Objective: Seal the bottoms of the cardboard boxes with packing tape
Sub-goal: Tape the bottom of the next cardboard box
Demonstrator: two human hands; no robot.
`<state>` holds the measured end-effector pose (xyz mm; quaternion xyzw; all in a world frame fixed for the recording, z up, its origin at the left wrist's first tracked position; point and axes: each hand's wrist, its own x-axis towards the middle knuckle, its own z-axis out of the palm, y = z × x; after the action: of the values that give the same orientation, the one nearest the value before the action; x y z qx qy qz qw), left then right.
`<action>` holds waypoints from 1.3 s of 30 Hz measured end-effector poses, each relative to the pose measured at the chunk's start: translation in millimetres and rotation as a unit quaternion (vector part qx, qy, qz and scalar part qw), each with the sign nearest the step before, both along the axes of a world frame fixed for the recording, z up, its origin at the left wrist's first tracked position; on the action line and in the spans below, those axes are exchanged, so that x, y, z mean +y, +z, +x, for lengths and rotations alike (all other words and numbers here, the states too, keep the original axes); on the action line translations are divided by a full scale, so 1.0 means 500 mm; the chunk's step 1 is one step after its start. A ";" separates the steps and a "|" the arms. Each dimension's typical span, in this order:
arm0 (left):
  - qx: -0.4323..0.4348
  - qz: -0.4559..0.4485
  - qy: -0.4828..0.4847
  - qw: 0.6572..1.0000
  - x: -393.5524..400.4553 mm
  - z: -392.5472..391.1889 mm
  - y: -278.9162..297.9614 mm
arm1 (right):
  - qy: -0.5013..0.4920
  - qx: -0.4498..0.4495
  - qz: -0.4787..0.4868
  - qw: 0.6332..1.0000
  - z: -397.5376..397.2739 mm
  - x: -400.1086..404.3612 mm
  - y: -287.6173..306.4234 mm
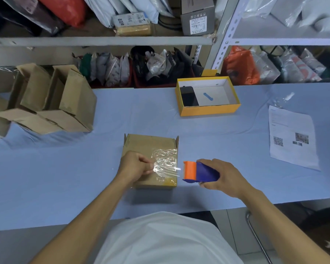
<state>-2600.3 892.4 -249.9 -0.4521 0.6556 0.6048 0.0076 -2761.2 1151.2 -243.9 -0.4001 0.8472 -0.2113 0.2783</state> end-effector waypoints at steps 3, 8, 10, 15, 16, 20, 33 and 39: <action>-0.042 -0.053 -0.045 0.997 -0.004 0.008 -0.003 | -0.003 0.007 0.025 1.000 -0.010 0.001 -0.010; -0.220 -0.288 -0.161 0.918 -0.010 0.017 0.004 | 0.029 0.042 0.079 0.996 -0.007 -0.004 -0.036; -0.252 -0.379 -0.210 0.865 -0.006 0.016 0.016 | 0.033 0.051 0.075 0.995 -0.002 -0.009 -0.046; 0.071 -0.209 -0.265 0.939 0.100 -0.028 0.012 | 0.041 0.052 0.067 0.996 0.005 -0.022 -0.059; 0.103 -0.198 -0.277 0.935 0.111 -0.031 -0.002 | 0.040 0.049 0.064 0.996 0.005 -0.021 -0.061; 0.117 -0.226 -0.295 0.921 0.111 -0.037 -0.041 | 0.019 0.018 0.055 0.998 -0.012 0.011 -0.050; 0.060 -0.279 -0.283 0.916 0.134 -0.047 -0.039 | 0.094 0.061 0.103 0.988 -0.023 0.018 -0.038; 0.039 -0.338 -0.303 0.890 0.148 -0.043 -0.046 | 0.082 0.103 0.181 0.975 0.013 -0.068 -0.046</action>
<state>-2621.9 966.4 -272.8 -0.1826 0.9253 0.3321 0.0112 -2754.6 1117.4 -266.8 -0.4314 0.8596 0.0114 0.2735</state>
